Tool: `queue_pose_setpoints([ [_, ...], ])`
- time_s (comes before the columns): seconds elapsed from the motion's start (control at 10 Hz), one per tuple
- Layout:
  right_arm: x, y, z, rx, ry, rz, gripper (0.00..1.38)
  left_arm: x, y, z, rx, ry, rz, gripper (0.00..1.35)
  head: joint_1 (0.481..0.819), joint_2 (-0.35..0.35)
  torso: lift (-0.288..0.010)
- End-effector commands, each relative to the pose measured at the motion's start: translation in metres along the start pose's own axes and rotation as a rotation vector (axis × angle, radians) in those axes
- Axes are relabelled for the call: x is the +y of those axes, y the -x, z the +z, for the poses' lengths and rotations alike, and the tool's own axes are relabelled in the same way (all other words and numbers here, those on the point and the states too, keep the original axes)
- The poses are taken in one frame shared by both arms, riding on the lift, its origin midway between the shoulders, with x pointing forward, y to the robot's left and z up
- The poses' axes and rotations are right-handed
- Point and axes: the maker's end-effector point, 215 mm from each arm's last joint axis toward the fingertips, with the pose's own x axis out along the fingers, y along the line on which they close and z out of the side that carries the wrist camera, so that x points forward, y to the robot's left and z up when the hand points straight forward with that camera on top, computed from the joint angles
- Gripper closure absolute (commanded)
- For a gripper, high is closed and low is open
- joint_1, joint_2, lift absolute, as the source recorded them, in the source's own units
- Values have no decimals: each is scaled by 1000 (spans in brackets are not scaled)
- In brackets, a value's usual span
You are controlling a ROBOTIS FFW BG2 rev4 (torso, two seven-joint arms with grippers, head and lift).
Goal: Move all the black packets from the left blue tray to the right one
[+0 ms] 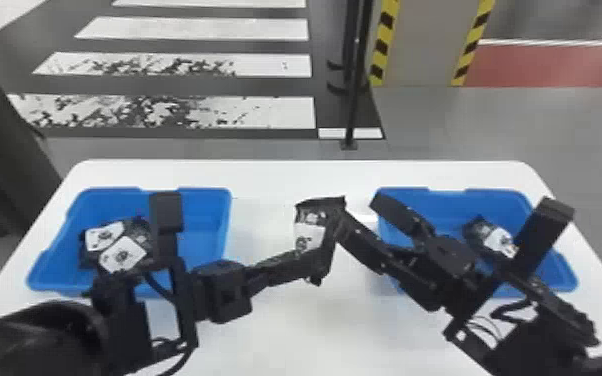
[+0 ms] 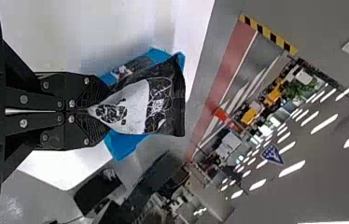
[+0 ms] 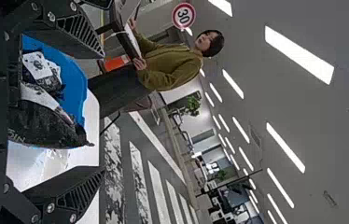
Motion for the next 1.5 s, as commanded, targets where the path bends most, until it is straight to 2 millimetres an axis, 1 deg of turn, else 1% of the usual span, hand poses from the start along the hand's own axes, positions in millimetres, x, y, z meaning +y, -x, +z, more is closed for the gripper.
queue_pose_setpoints([
  [0.0,-12,-9,-5,17,4,-3,177,-24,-7,1,4,-31,-43,1204,695,-43,-140],
  [0.2,-34,-9,-11,34,8,-31,177,-38,-6,8,-7,-54,-64,1204,695,-75,-140],
  [0.3,-38,-9,-11,38,8,-36,179,-44,-6,8,-6,-55,-78,1204,695,-87,-140],
  [0.4,-36,-12,-12,44,-1,-26,308,-45,-7,5,0,-52,-81,1204,695,-97,-140],
  [0.5,-31,-15,-17,58,-15,-10,851,-48,-9,4,4,-52,-88,1204,695,-99,-140],
  [0.6,-30,-16,-15,57,-1,-14,1256,-49,-10,5,4,-54,-90,1204,695,-99,-140],
  [0.7,-25,-15,-20,69,-13,1,1276,-47,-9,6,2,-55,-82,1204,695,-96,-140],
  [0.8,-15,-17,-25,69,-53,30,1276,-44,-7,9,-4,-54,-76,1197,695,-91,-140],
  [0.9,-11,-17,-29,62,-91,44,1276,-41,-5,14,-26,-56,-68,1061,695,-80,-140],
  [1.0,-10,-17,-29,58,-104,49,1276,-37,-3,19,-42,-53,-58,746,695,-72,-140],
  [1.1,-8,-17,-28,53,-114,54,1276,-33,0,19,-42,-49,-47,533,695,-61,-140],
  [1.2,-7,-18,-26,44,-122,59,1276,-29,3,19,-48,-43,-37,490,695,-52,-140],
  [1.3,-23,-17,-22,37,-115,34,1276,-25,6,15,-53,-30,-29,487,695,-44,-140],
  [1.4,-49,-15,-15,27,-101,-6,1276,-24,10,15,-67,-22,-27,487,695,-43,-140],
])
